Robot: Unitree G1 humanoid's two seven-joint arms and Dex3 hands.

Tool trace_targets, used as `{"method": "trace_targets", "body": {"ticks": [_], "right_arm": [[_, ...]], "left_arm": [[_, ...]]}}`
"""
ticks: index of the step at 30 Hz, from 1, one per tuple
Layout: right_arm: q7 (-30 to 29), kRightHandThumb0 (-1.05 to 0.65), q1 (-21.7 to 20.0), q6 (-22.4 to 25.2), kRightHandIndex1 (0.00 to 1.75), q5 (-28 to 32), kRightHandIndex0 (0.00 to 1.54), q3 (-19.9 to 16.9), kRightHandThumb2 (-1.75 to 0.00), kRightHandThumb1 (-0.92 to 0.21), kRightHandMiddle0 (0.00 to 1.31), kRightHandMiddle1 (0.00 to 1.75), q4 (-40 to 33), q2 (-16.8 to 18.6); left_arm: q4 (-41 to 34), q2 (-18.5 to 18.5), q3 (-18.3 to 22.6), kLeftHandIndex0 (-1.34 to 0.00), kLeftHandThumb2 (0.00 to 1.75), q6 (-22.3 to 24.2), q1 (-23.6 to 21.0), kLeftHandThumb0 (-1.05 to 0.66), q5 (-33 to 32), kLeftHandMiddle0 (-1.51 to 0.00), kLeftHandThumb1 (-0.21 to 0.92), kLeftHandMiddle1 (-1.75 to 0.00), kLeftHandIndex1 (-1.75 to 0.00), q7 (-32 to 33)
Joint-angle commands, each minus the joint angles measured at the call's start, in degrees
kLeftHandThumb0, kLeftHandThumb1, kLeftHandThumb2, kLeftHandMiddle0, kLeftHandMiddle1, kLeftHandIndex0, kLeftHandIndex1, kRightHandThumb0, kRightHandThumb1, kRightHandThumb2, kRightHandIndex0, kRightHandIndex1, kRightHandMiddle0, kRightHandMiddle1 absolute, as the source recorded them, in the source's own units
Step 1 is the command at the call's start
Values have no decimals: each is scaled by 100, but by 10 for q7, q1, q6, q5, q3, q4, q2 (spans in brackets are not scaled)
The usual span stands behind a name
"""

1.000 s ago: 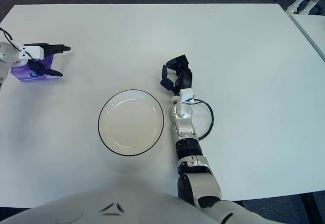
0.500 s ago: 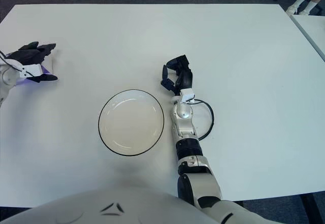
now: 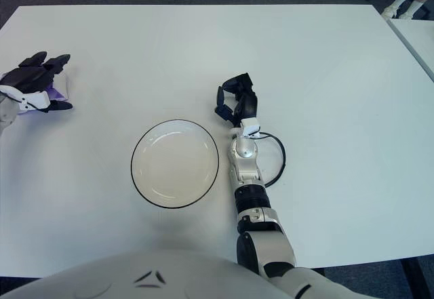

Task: Put the tissue paper into the plate.

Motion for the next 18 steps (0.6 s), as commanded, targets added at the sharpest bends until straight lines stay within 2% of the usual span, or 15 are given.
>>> {"method": "trace_targets", "body": {"ticks": [1, 7, 13, 18], "right_arm": [[-3, -40, 79, 29, 139, 11, 63, -9, -101, -57, 41, 175, 56, 1], [-4, -40, 78, 30, 140, 11, 63, -9, -101, -57, 41, 175, 56, 2], [-2, -40, 78, 29, 140, 12, 63, -9, -100, -57, 41, 175, 57, 3], [-2, -40, 77, 29, 140, 12, 63, -9, -100, -58, 41, 175, 58, 3]], "left_arm": [[-4, 18, 19, 0, 46, -5, 23, -105, -23, 0, 60, 0, 0, -15], [10, 19, 35, 0, 45, -27, 30, -105, -50, 0, 55, 0, 0, -21], [11, 27, 51, 0, 54, -37, 39, -105, -75, 0, 46, 0, 0, -39], [4, 35, 54, 0, 57, -41, 41, -105, -79, 0, 45, 0, 0, -50]]}}
